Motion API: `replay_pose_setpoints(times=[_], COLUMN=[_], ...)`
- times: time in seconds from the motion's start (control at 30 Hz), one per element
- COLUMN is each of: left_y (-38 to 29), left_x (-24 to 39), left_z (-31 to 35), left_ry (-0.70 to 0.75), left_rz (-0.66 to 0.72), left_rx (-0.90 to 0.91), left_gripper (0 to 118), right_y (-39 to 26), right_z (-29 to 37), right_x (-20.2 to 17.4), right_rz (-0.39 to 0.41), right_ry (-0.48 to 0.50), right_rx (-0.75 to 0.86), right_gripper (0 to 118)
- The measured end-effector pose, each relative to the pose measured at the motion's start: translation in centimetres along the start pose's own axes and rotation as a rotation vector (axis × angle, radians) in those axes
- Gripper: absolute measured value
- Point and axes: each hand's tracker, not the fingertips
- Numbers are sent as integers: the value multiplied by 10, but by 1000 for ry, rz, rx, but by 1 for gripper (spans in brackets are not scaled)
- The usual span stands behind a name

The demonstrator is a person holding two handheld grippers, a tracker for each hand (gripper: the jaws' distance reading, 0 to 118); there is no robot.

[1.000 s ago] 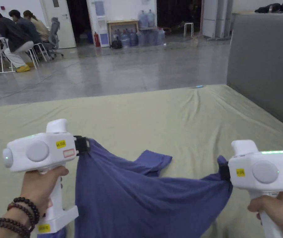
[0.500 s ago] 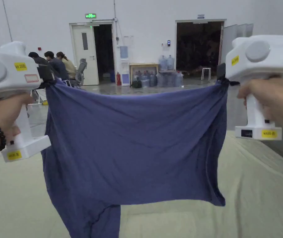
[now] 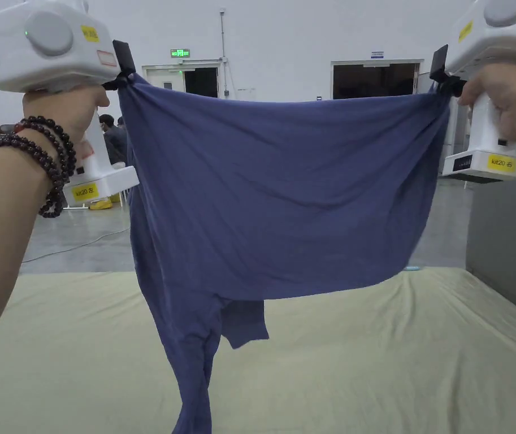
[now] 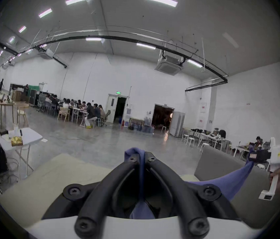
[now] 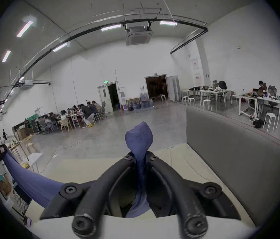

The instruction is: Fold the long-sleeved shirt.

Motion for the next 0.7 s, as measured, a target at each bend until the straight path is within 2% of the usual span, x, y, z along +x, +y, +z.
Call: replay_pose_setpoints(times=[0.2, 0.4, 0.5, 0.63, 0.7], left_y=[-52, -169, -218, -248, -256], left_x=[1, -29, -38, -48, -53], left_z=[-4, -12, -10, 11, 31], left_ry=[13, 24, 34, 26, 2], left_rz=[-25, -13, -9, 12, 0], left_rx=[-75, -216, -297, -326, -328], left_gripper=[0, 0, 0, 0, 0], right_y=[-59, -174, -222, -252, -260], right_z=[-28, -63, -70, -58, -34], right_x=[19, 41, 55, 78, 85], right_rz=[-11, 8, -46, -131, -121], right_ry=[4, 1, -11, 25, 33], right_rx=[-93, -223, -294, -296, -291], right_gripper=[5, 5, 5, 5, 5])
